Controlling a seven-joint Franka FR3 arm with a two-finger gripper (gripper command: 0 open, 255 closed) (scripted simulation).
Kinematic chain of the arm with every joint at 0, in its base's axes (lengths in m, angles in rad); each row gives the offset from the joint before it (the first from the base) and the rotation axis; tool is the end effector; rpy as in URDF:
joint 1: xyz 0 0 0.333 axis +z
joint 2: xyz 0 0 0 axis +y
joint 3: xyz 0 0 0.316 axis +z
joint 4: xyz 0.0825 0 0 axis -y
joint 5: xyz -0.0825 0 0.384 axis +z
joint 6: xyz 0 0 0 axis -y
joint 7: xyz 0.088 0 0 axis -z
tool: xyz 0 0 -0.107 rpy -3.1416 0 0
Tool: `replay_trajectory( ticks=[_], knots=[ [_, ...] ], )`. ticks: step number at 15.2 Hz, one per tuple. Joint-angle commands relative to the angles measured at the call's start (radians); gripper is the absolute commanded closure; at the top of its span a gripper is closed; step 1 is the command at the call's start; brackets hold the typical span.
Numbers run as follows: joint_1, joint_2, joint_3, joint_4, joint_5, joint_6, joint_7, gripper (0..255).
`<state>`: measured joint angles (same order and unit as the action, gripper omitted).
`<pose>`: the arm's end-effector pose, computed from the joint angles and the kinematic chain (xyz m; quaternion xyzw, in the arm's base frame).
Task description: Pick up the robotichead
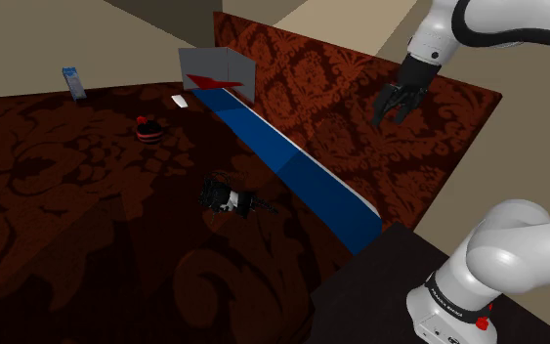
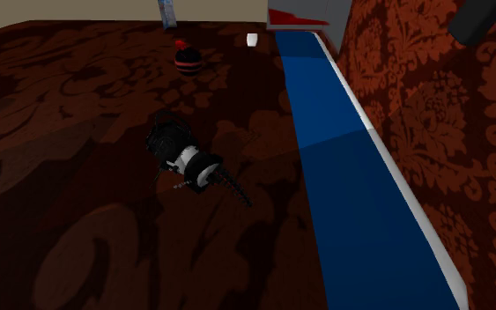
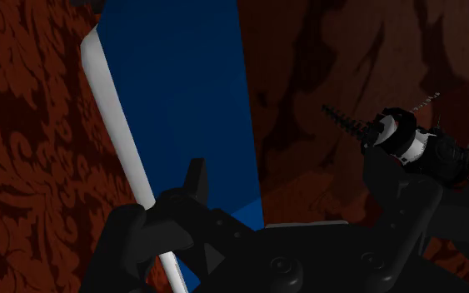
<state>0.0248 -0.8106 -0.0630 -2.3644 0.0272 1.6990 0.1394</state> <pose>0.3130 -0.0157 0.6060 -0.9934 0.0811 -0.0697 0.0406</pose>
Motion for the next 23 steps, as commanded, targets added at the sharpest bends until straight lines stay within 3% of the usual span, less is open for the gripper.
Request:
replay_trajectory(
  ticks=[1, 8, 15, 19, 23],
  knots=[
    [0.0, 0.0, 0.0, 0.0, 0.0, 0.0, 0.0, 0],
    [0.026, 0.043, 0.125, -0.156, 0.048, 0.267, 0.134, 0],
    [0.039, 0.191, 0.265, -0.229, 0.068, 0.551, 0.282, 0],
    [0.022, 0.317, 0.356, -0.229, 0.045, 0.711, 0.385, 0],
    [-0.029, 0.466, 0.462, -0.197, -0.034, 0.855, 0.522, 0]
  ],
)
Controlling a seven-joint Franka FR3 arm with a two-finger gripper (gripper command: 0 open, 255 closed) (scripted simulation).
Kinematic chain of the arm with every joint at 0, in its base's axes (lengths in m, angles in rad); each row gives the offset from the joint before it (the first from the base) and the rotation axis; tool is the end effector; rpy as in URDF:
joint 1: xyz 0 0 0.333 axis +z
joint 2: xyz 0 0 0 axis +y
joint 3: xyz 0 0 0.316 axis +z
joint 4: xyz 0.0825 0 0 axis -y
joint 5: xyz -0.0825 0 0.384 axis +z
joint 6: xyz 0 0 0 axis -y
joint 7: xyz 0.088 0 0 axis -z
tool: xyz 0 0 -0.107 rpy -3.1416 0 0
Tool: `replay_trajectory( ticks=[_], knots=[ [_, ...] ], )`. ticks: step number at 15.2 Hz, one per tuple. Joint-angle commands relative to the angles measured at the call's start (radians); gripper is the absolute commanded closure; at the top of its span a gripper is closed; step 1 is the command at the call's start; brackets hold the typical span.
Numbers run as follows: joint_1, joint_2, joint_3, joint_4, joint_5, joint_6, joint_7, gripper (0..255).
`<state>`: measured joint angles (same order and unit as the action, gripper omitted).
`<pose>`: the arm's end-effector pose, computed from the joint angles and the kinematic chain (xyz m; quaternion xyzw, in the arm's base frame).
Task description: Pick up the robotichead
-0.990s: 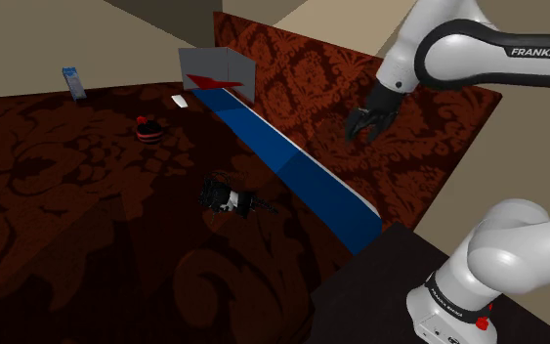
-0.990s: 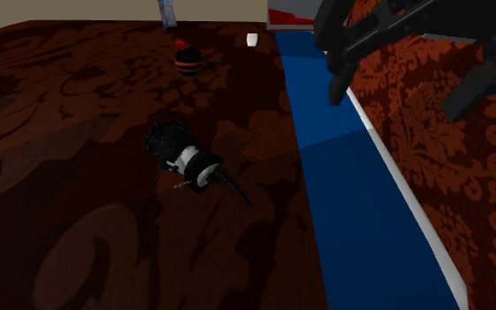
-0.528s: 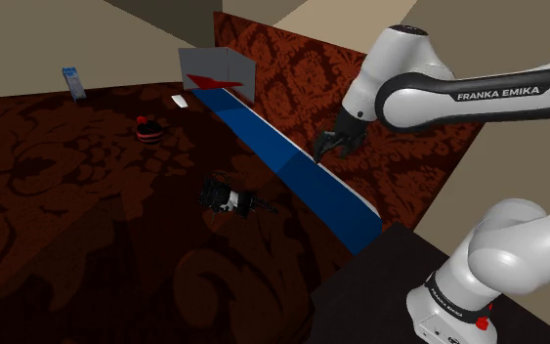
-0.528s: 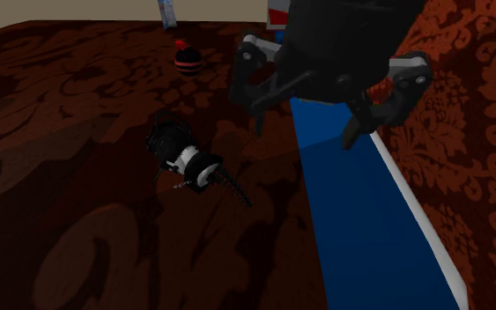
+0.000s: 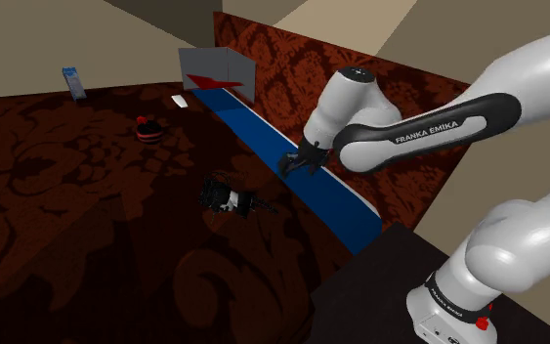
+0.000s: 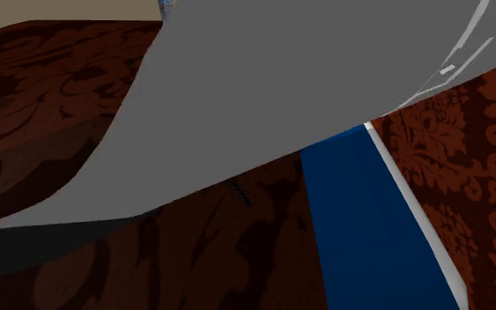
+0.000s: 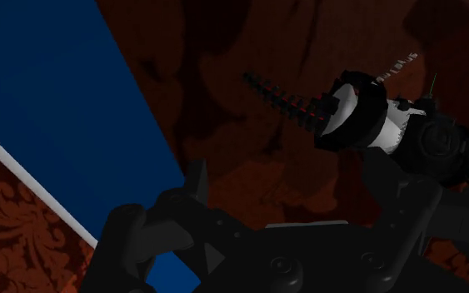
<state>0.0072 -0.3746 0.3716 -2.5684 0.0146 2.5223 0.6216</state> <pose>0.4097 0.1637 0.4163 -0.9784 0.1262 -0.1627 0.0177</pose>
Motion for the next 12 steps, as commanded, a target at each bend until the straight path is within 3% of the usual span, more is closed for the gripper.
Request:
replay_trajectory(
  ticks=[1, 4, 8, 12],
  knots=[
    [-0.031, 0.07, 0.057, 0.02, -0.055, 0.064, 0.084, 0],
    [-0.105, 0.197, 0.152, 0.072, -0.206, 0.144, 0.249, 0],
    [-0.183, 0.394, 0.241, 0.183, -0.547, 0.184, 0.564, 0],
    [-0.11, 0.593, 0.193, 0.331, -0.861, 0.148, 0.844, 0]
  ],
)
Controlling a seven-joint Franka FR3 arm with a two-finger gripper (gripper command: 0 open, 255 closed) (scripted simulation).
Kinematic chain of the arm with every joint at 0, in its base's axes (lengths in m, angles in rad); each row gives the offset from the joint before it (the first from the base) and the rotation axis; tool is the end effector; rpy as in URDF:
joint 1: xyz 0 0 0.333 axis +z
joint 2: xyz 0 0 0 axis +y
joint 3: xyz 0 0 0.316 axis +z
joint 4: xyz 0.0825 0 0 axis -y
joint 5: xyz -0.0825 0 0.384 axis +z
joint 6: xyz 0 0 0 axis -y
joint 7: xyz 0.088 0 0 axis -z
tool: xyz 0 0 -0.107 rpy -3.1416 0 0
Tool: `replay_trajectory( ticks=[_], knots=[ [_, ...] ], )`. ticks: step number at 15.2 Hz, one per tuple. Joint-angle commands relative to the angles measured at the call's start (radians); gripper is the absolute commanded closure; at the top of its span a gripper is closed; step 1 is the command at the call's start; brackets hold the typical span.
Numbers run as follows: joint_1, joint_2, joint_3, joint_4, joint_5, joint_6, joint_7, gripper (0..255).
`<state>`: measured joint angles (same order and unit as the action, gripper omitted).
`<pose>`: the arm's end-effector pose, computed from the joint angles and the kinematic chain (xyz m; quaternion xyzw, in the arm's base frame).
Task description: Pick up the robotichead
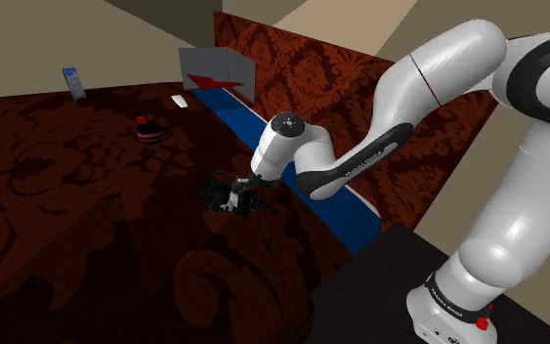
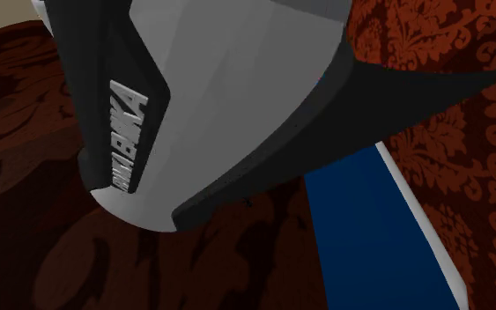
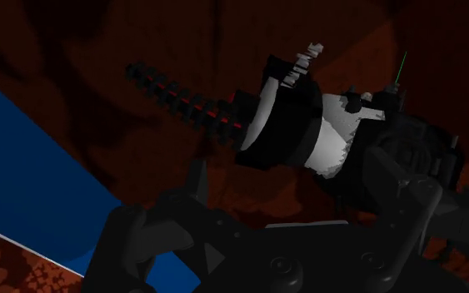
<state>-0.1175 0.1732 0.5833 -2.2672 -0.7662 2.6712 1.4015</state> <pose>0.4841 0.2640 0.3180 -0.9648 0.1522 -0.2142 0.0078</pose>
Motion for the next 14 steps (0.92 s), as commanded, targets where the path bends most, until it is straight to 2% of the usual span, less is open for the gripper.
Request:
replay_trajectory(
  ticks=[1, 2, 9, 11, 12, 14],
  knots=[
    [0.043, 0.091, -0.039, 0.069, -0.135, -0.013, 0.114, 0],
    [0.063, 0.12, -0.053, 0.095, -0.168, -0.02, 0.144, 0],
    [0.108, 0.198, -0.111, 0.111, -0.296, 0.011, 0.255, 0],
    [0.112, 0.205, -0.116, 0.113, -0.306, 0.013, 0.264, 0],
    [0.112, 0.207, -0.116, 0.116, -0.307, 0.013, 0.263, 255],
    [0.111, 0.206, -0.116, 0.115, -0.306, 0.013, 0.263, 255]
  ],
)
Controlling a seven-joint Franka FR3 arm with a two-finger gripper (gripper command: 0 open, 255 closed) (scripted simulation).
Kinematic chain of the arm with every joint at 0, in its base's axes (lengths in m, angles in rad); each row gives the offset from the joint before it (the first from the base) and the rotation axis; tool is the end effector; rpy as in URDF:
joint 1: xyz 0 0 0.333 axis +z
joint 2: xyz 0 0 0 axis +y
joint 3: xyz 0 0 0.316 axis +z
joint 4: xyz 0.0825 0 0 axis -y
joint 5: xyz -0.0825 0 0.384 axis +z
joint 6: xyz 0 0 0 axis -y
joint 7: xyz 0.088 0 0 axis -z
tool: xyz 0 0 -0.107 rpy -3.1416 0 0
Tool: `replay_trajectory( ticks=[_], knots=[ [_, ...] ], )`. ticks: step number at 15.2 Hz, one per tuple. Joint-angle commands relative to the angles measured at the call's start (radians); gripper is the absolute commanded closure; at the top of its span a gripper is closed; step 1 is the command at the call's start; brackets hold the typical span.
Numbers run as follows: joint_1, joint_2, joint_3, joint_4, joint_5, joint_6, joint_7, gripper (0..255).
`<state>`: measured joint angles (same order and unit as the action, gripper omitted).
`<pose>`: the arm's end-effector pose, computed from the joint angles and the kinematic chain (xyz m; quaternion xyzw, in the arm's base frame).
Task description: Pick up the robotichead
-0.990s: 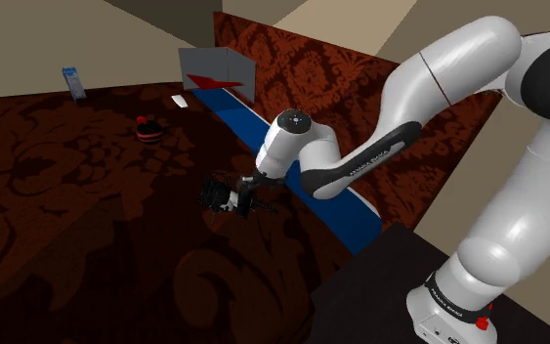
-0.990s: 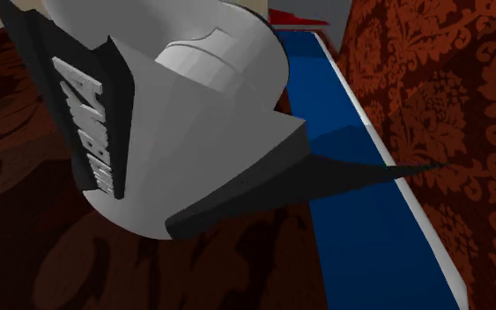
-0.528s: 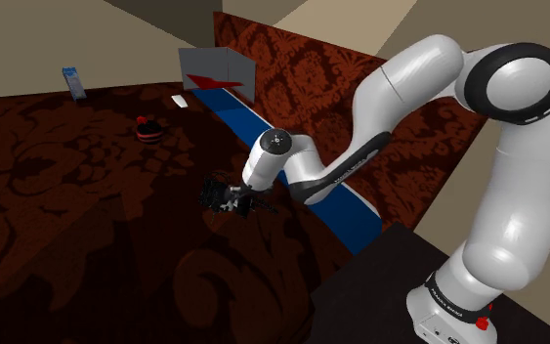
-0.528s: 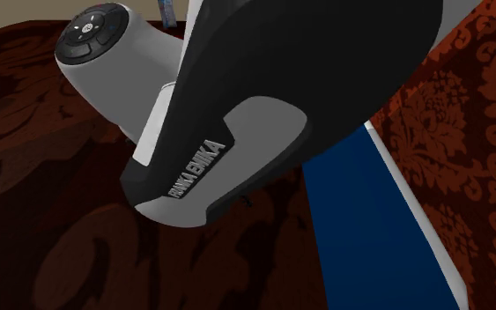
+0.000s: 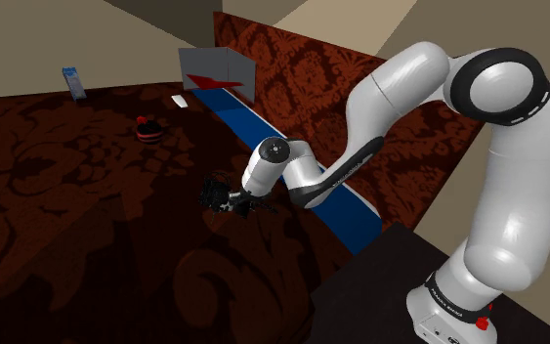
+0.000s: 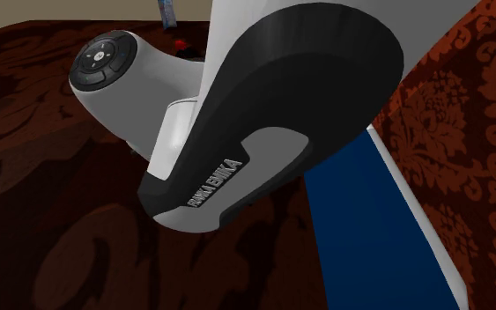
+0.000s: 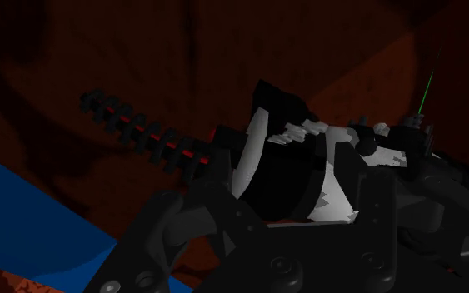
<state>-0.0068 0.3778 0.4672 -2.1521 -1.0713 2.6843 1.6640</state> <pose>0.5047 0.2781 0.2548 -0.9605 0.1583 -0.2287 0.0046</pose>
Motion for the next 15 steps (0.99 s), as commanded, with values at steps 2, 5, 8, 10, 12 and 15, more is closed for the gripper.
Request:
replay_trajectory(
  ticks=[2, 5, 8, 10, 12, 15],
  knots=[
    [0.001, 0.001, 0.0, 0.0, -0.001, 0.0, 0.001, 255],
    [0.0, -0.001, 0.0, -0.003, -0.001, 0.001, 0.001, 255],
    [-0.005, -0.011, 0.008, -0.005, 0.017, -0.004, -0.014, 255],
    [-0.018, -0.034, 0.024, -0.011, 0.053, -0.012, -0.046, 255],
    [-0.03, -0.057, 0.041, -0.015, 0.09, -0.021, -0.078, 255],
    [-0.048, -0.09, 0.064, -0.02, 0.146, -0.035, -0.126, 255]
  ],
)
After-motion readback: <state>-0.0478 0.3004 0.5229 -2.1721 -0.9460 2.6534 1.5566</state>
